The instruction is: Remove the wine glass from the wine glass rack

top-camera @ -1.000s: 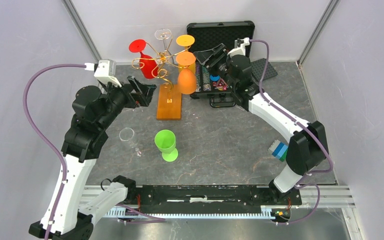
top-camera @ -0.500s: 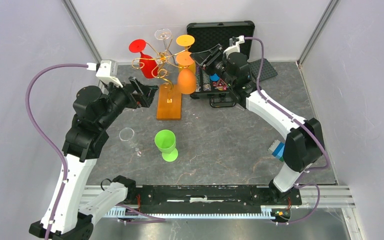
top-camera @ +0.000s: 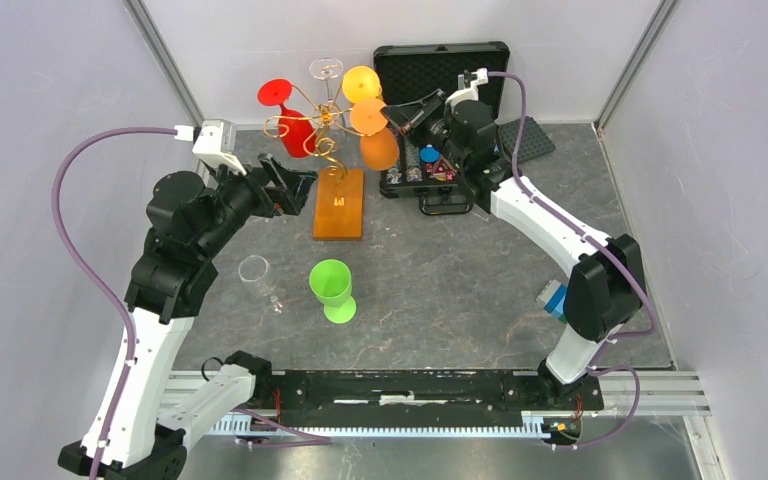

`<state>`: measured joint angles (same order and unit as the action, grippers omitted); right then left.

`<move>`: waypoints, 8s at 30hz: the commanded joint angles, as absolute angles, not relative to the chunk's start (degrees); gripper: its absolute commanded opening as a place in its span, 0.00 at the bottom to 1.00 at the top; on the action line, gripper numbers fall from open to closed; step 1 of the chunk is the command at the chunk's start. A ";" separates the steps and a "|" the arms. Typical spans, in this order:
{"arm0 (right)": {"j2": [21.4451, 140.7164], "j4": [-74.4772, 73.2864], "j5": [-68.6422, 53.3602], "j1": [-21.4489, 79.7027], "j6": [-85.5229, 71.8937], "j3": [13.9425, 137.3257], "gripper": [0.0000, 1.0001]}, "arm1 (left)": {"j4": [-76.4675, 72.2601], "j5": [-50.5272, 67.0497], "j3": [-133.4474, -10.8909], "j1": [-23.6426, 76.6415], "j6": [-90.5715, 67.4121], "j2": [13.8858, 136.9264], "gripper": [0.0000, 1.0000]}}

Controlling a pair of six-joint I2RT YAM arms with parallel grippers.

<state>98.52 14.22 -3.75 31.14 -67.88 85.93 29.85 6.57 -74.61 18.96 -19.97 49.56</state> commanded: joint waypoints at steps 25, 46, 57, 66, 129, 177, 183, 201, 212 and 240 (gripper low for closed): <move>93.56 15.84 -3.51 34.93 -75.35 85.25 0.00 | 28.08 4.24 -75.15 18.72 -21.71 49.88 1.00; 100.97 11.16 8.16 34.99 -71.17 94.27 0.00 | 29.02 4.08 -75.67 18.72 -20.91 49.59 1.00; 95.45 8.16 14.18 34.01 -71.89 90.60 0.00 | 28.40 6.53 -75.43 18.72 -21.19 50.19 1.00; 86.00 9.37 13.81 33.56 -74.93 81.91 0.00 | 24.72 13.97 -74.03 18.65 -20.21 50.07 1.00; 44.62 34.98 2.37 31.77 -93.69 38.44 0.00 | -47.80 43.42 -57.83 28.04 -97.67 61.93 0.02; 23.04 -13.96 42.05 31.66 -44.74 31.71 0.74 | 60.64 -12.00 -91.52 64.24 -19.74 85.89 0.02; 22.73 -15.14 42.23 31.73 -45.41 31.38 0.74 | 60.57 -13.31 -86.95 64.42 -21.07 87.11 0.02; 21.95 -16.75 42.24 31.67 -47.28 31.03 0.73 | 56.56 -10.97 -82.19 65.22 -20.65 91.49 0.13; 21.53 -17.08 41.10 31.71 -48.78 31.03 0.74 | 55.06 -9.81 -86.49 65.16 -17.88 86.62 0.57; 20.06 -17.06 38.45 31.67 -51.53 28.75 0.73 | 29.88 -2.45 -97.61 17.97 -27.01 72.26 1.00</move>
